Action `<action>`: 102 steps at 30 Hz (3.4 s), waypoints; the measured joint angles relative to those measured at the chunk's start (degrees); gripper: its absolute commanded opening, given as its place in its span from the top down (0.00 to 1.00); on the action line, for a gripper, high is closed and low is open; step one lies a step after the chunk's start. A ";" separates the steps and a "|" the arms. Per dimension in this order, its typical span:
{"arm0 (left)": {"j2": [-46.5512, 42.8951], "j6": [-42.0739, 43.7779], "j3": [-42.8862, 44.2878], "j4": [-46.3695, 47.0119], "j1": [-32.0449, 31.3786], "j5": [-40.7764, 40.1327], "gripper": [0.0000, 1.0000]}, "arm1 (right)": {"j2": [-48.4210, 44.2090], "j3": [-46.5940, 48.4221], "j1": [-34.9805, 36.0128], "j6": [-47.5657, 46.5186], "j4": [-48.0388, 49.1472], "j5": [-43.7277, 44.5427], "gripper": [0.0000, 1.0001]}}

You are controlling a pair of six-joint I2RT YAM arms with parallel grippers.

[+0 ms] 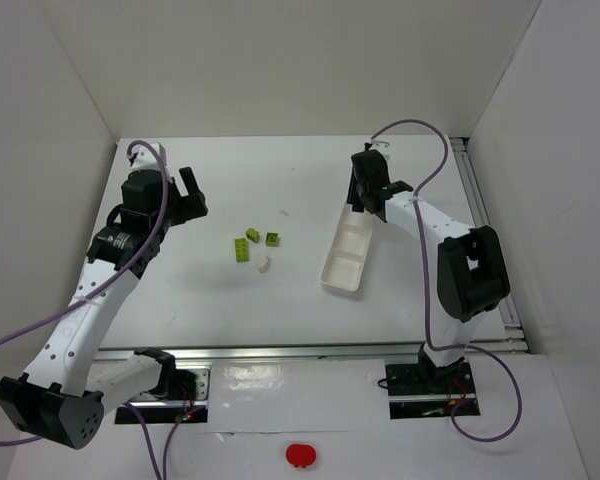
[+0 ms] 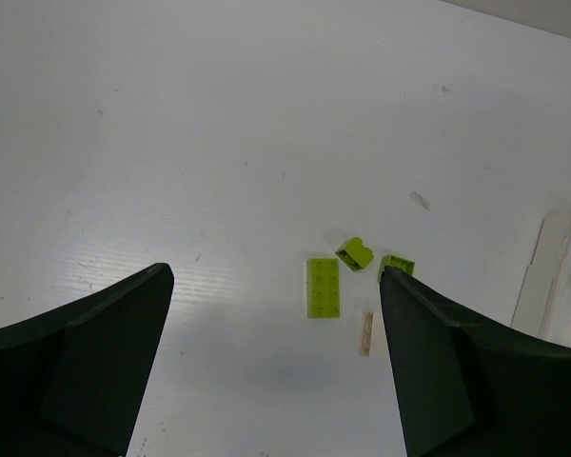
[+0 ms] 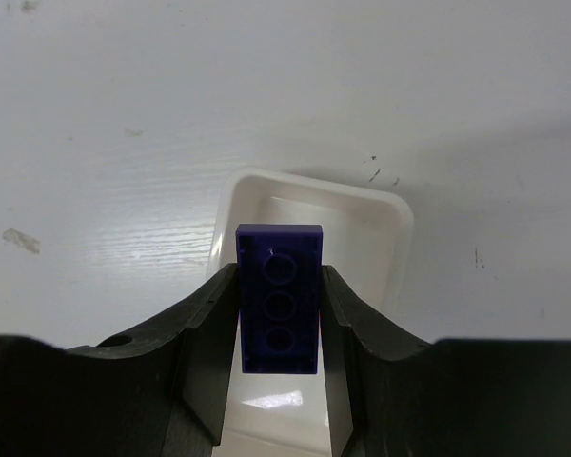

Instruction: Sort the legos into containers by color

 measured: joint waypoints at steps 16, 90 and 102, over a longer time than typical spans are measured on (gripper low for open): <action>0.13 0.20 0.00 -1.55 0.00 1.27 0.01 | 3.19 1.31 0.96 -1.46 0.57 3.34 0.22; 0.17 0.17 -1.49 -2.40 0.00 -5.64 0.01 | 27.54 19.78 25.70 -1.20 -1.46 -2.19 0.49; 0.17 0.17 -1.55 -2.34 -0.02 -5.77 0.01 | 16.55 11.21 26.14 -1.38 -1.90 2.08 0.65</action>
